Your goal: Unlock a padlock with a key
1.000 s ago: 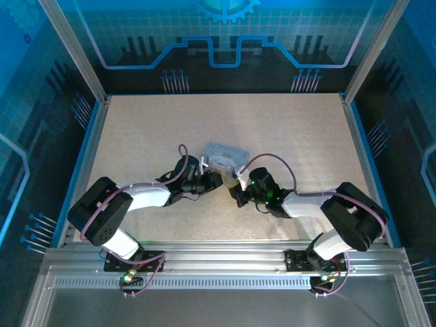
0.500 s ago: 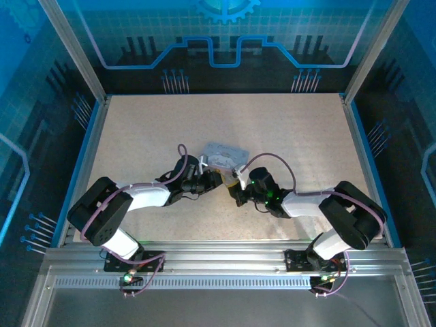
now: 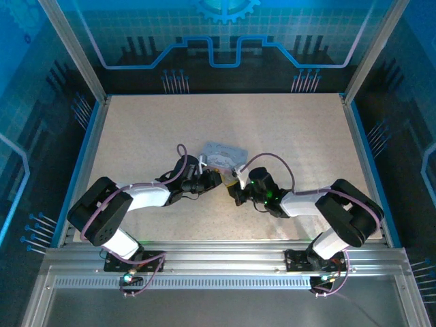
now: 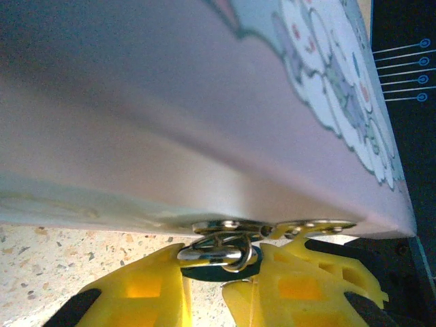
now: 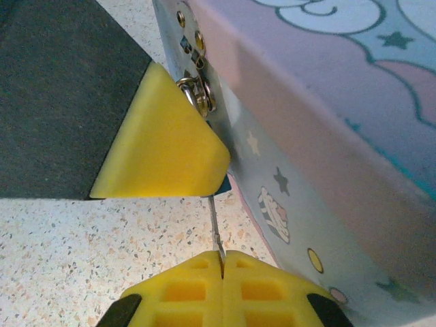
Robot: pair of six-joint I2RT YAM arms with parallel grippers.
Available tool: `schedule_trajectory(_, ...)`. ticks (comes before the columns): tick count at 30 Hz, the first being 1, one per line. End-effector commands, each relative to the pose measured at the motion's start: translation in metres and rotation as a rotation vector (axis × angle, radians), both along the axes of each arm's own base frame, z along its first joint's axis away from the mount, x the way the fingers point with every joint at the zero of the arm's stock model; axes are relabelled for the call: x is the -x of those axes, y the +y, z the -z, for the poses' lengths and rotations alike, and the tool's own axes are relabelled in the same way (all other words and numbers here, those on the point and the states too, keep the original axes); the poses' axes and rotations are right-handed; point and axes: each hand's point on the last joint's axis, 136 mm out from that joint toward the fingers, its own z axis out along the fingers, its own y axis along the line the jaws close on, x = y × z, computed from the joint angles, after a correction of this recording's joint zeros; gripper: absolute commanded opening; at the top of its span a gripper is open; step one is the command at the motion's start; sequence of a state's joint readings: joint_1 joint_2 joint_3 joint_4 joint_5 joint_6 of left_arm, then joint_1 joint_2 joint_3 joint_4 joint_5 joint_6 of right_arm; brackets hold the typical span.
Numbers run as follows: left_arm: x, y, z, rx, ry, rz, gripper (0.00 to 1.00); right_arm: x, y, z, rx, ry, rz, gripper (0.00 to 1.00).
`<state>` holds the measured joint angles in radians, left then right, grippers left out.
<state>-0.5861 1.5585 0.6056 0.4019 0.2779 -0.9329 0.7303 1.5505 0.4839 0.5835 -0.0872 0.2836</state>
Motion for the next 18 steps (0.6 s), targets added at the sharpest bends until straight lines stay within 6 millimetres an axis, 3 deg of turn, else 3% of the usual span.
schedule_trajectory(1, 0.015, -0.014, -0.005, 0.052, 0.03, 0.062, 0.2, -0.019, 0.013, -0.034, -0.092, -0.116, 0.009, 0.03)
schedule_trajectory(9, 0.015, -0.013, -0.005, 0.053, 0.033, 0.055, 0.2, -0.022, 0.009, -0.044, -0.144, -0.136, 0.027, 0.02)
schedule_trajectory(18, 0.016, -0.014, -0.007, 0.053, 0.032, 0.058, 0.2, -0.022, 0.019, -0.052, -0.165, -0.149, -0.002, 0.03)
